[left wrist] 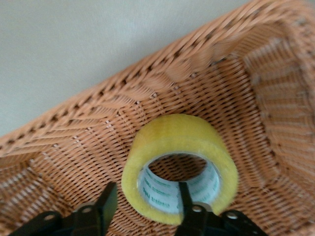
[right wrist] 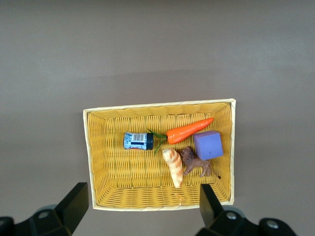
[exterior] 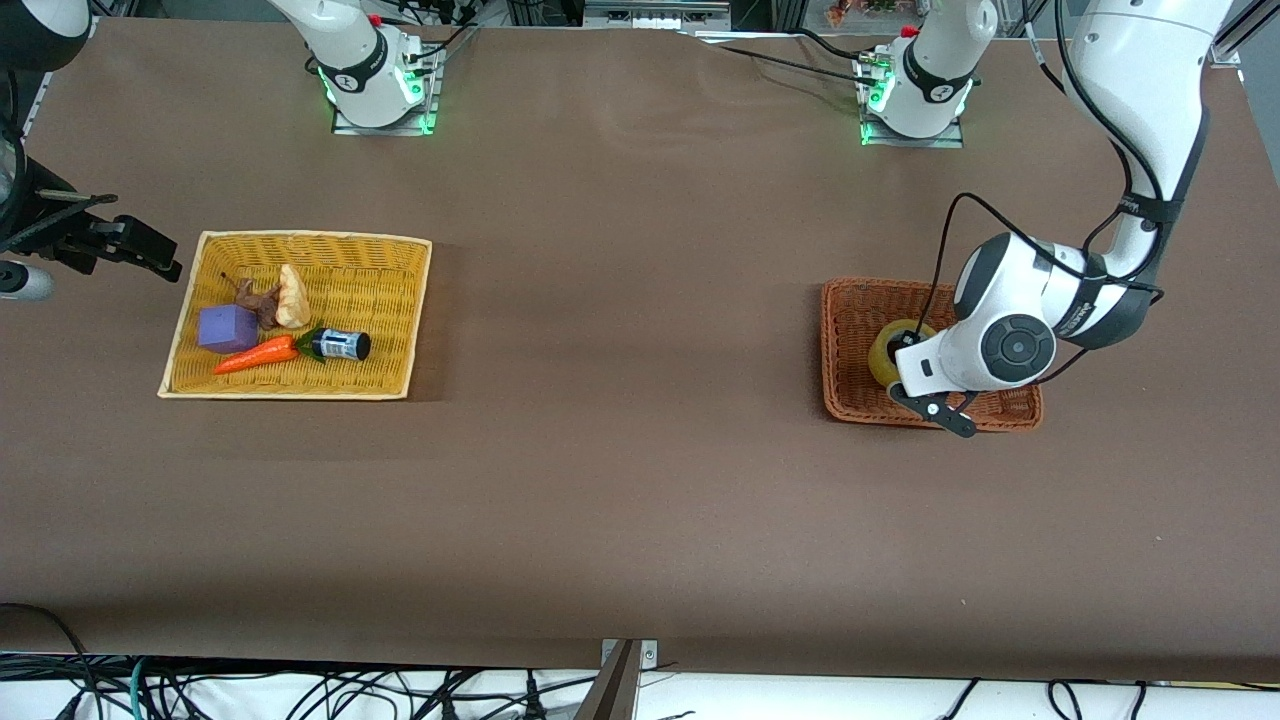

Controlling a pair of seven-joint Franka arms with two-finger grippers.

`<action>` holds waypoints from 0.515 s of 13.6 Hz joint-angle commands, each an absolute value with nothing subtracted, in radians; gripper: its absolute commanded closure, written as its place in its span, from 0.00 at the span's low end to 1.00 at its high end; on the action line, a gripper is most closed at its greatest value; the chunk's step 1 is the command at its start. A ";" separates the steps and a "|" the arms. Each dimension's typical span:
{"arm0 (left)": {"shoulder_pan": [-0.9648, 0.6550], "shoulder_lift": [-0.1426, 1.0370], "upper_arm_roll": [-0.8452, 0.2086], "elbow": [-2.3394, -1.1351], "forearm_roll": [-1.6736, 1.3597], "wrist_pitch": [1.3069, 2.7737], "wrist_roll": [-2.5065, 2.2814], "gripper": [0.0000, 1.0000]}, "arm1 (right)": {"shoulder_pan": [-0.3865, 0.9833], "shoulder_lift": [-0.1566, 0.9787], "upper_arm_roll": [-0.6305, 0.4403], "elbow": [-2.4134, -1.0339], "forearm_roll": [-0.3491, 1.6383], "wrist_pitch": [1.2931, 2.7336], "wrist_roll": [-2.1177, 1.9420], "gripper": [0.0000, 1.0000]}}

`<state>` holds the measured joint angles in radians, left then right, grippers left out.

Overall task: Transfer tape with both arms
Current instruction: 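Lower the tape into the basket and open the left gripper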

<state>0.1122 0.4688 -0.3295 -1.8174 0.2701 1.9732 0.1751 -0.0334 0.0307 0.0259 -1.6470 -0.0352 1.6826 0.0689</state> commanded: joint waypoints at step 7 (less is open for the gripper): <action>0.161 0.224 -0.371 -1.401 0.045 1.528 0.088 0.00 | -0.029 0.040 0.021 -1.618 -0.018 1.660 0.060 0.00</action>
